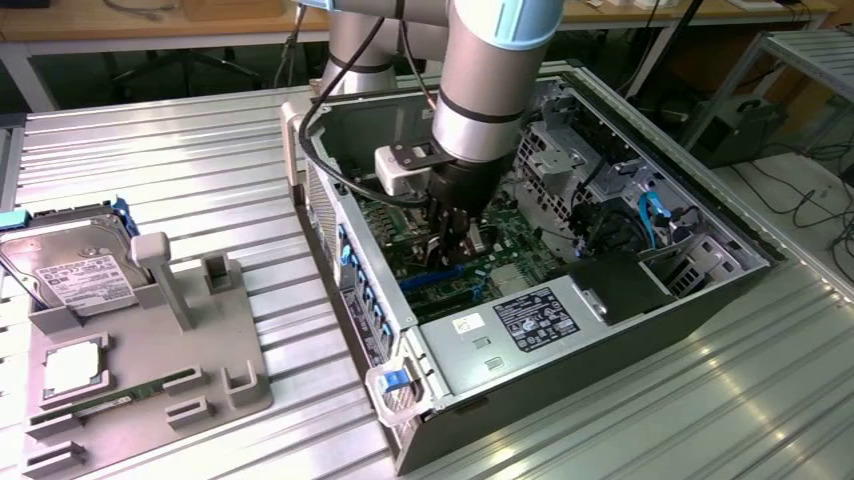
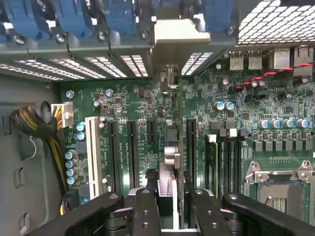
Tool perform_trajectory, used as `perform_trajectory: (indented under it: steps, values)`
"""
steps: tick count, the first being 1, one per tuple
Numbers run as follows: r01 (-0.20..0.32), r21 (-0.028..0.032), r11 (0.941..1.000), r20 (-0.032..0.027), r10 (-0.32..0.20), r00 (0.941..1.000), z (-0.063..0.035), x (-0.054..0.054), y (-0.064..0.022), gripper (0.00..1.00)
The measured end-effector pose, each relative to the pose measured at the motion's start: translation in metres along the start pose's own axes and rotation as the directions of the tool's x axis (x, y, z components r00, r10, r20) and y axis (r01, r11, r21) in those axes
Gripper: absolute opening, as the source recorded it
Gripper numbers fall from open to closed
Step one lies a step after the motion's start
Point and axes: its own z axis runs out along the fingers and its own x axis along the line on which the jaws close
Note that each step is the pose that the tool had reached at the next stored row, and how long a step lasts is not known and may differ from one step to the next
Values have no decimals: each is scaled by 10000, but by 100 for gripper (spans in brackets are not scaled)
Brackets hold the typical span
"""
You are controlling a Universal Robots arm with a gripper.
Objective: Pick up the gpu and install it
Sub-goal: 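Insert the gpu into the slot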
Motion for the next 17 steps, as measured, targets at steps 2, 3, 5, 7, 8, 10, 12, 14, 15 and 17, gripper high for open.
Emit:
perform_trajectory:
  steps: [2,3,5,7,8,10,12,14,15,17]
  values:
    - [0,-1,10000,-1,0,10000,10,1,20,29]
    - [0,0,10000,1,0,10000,14,1,26,29]
    - [1,-1,10000,18,-1,10000,26,1,38,29]
    - [1,0,10000,39,-1,10000,52,0,43,29]
    - [1,-1,10000,46,-1,10000,65,0,46,29]
    - [0,-2,10000,60,0,10000,92,-1,53,29]
    - [1,-4,10000,65,-1,10000,115,-1,56,29]
    - [2,-18,10000,64,-2,10000,133,-2,57,29]
    - [1,-23,10000,63,-1,10000,135,-1,58,29]
    - [0,-37,10000,62,0,10000,136,-1,58,29]
